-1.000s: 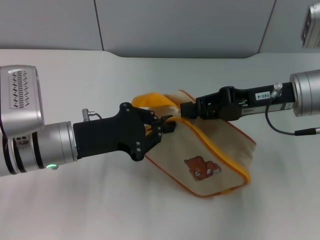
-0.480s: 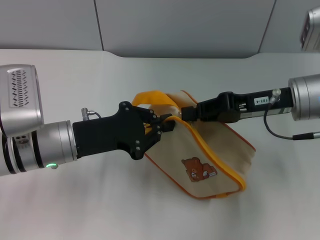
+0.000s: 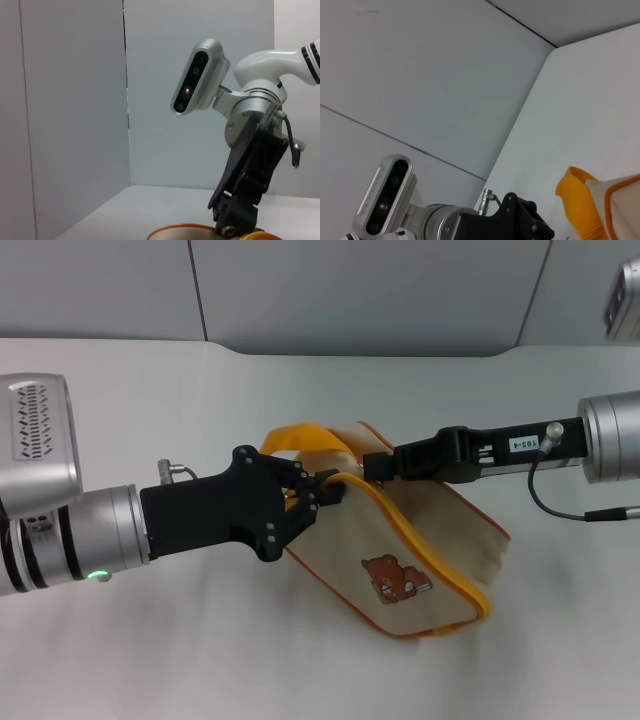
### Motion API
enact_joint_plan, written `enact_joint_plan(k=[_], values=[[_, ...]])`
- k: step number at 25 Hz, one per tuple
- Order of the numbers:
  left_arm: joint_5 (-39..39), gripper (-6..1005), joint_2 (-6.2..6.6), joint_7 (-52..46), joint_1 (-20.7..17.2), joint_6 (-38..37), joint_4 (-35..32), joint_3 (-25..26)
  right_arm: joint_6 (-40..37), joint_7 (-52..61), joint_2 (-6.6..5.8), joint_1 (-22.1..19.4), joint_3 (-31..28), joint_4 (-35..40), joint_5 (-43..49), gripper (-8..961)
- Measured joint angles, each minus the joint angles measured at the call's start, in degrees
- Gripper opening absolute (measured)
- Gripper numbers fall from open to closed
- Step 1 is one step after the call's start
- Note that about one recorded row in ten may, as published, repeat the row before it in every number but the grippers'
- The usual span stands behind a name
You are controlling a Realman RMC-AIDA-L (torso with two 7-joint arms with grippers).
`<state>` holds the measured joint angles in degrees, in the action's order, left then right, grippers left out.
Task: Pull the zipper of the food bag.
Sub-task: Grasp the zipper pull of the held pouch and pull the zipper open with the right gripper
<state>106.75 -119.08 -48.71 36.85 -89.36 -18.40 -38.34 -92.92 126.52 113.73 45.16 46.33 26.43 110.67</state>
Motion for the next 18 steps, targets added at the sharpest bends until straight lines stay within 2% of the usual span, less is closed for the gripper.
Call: enact_joint_plan(k=[18], values=[[-0.26,57,0.17,-0.04,-0.62,0.62,-0.15,0.81,0.72,-4.03,0.02,-0.72,-0.49,0.12,-0.47,55]])
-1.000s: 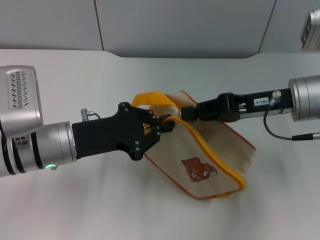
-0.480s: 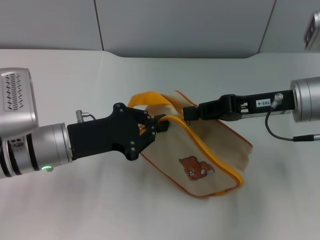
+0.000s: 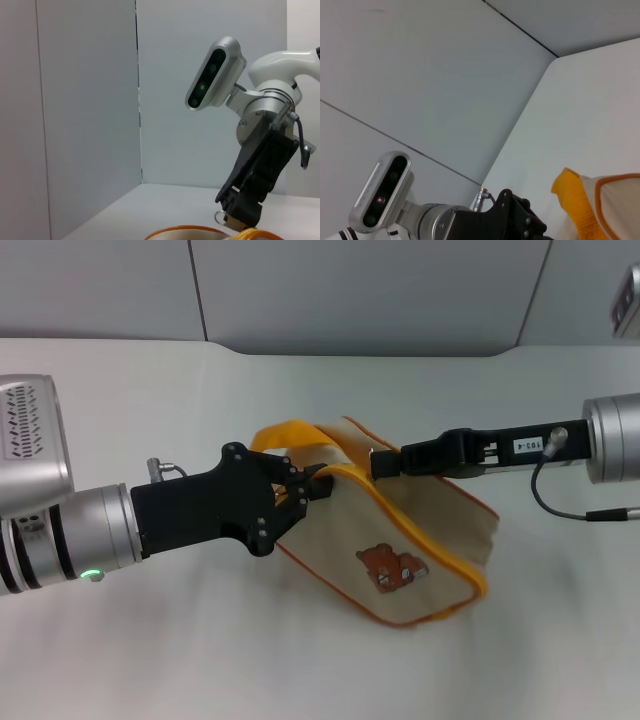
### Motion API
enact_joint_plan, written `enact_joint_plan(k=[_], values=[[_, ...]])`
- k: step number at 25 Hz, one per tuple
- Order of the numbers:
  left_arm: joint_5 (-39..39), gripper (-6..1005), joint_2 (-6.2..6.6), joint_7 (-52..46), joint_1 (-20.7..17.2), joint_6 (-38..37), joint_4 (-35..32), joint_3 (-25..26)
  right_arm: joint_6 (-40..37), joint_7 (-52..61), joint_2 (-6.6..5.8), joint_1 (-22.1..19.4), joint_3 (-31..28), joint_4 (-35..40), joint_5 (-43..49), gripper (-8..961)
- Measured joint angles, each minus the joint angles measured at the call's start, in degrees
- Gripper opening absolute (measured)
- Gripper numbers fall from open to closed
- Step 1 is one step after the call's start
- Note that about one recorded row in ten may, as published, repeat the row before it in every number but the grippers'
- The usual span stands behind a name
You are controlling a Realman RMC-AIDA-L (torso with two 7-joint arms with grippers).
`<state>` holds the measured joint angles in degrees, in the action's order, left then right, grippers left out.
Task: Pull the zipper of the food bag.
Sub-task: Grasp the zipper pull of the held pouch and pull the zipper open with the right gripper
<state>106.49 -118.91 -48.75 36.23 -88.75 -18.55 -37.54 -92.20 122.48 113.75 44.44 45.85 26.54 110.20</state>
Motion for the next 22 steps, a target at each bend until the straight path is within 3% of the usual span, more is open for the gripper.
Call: enact_joint_plan(k=[9,17,22], values=[[-0.46,58,-0.04,0.22,-0.13,-0.32,0.21,-0.03,0.67,-1.39,0.45,-0.37,-0.41,0.0,-0.08,-1],[-0.45,57,-0.1,0.41,-0.27,-0.3,0.47,-0.03,2.09,-1.8,0.66,-0.45,-0.89,-0.14,-0.11,19],[-0.53,56,-0.1,0.41,-0.46,-0.17,0.22,0.01,1.0,3.78,-0.34,-0.88,-2.92,-0.73,-0.07,54]])
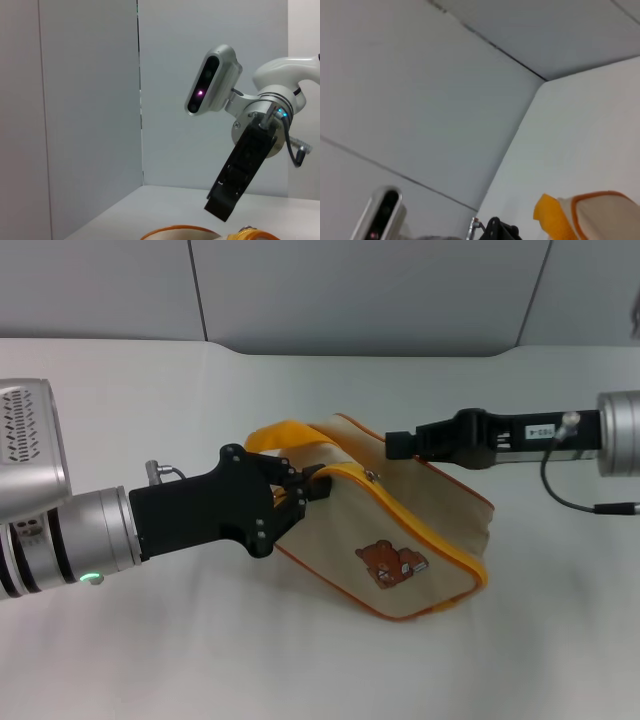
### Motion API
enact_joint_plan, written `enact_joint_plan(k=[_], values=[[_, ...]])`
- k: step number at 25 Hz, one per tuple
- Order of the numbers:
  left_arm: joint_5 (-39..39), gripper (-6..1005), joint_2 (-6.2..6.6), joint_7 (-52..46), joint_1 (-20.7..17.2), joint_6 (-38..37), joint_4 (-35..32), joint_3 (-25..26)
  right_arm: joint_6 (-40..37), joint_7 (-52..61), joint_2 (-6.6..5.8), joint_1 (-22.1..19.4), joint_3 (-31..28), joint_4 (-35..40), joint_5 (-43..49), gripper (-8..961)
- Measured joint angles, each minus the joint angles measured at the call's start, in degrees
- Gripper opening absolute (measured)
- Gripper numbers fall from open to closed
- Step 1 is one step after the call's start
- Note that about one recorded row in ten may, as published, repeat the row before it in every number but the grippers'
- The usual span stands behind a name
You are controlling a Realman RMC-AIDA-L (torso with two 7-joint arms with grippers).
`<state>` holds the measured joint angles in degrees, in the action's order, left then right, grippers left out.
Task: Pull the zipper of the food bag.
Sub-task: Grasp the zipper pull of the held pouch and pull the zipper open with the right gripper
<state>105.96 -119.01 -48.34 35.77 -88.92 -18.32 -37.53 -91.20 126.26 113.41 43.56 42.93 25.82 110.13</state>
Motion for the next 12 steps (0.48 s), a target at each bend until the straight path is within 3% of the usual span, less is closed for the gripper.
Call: enact_joint_plan(k=[5,8,11,12], values=[[-1.17,56,0.0,0.0,-0.01,0.2,0.19,0.0,-2.76,3.31,-0.45,-1.71,-0.11,-0.07,0.21,88],[-2.0,56,0.0,0.02,-0.15,0.23,0.3,-0.01,-3.79,5.96,-0.01,-3.89,-0.99,-0.19,-0.58,109],[-2.07,57,-0.04,0.07,-0.19,0.23,0.35,-0.14,-3.82,6.91,0.25,-4.96,-1.81,-0.98,-2.08,293],[-2.07,57,-0.05,0.11,-0.19,0.23,0.36,-0.23,-3.81,7.14,0.32,-5.37,-2.16,-1.78,-3.02,312]])
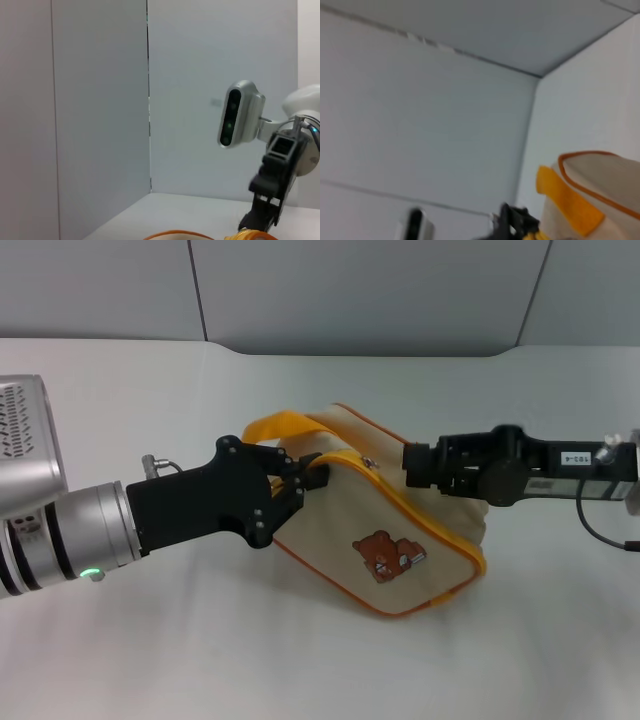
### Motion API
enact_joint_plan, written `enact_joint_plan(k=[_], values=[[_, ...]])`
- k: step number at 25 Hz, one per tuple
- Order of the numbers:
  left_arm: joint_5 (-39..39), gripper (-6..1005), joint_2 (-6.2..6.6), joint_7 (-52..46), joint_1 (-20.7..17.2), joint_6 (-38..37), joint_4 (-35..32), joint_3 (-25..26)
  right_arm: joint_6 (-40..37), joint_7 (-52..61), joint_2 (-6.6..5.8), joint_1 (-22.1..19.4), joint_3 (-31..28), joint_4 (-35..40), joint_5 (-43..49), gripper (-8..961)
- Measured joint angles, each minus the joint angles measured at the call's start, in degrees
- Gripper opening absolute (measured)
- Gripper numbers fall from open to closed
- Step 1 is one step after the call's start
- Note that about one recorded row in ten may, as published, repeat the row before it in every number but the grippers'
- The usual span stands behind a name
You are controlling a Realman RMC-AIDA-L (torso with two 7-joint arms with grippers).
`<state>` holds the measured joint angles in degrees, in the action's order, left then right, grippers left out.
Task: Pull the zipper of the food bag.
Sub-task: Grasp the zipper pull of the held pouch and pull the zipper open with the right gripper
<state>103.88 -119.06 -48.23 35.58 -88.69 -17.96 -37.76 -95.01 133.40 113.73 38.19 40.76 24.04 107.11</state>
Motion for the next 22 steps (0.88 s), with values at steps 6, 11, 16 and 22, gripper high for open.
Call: enact_joint_plan(k=[6,11,16,22], values=[[-0.02,57,-0.1,1.93,-0.28,-0.43,1.26,-0.04,1.7,0.1,0.8,-0.99,-0.51,-4.47,-3.35,429],[-0.09,57,-0.11,3.35,-0.28,-0.5,2.23,0.12,3.41,1.39,2.74,-0.84,-0.05,-4.85,-3.31,506],[-0.16,56,-0.12,4.36,-0.24,-0.56,3.09,0.2,4.87,2.6,3.69,-0.54,0.28,-4.92,-3.2,506],[-0.27,56,-0.12,4.53,-0.18,-0.59,3.2,0.23,5.03,2.91,4.22,-0.41,0.05,-4.96,-3.53,507]])
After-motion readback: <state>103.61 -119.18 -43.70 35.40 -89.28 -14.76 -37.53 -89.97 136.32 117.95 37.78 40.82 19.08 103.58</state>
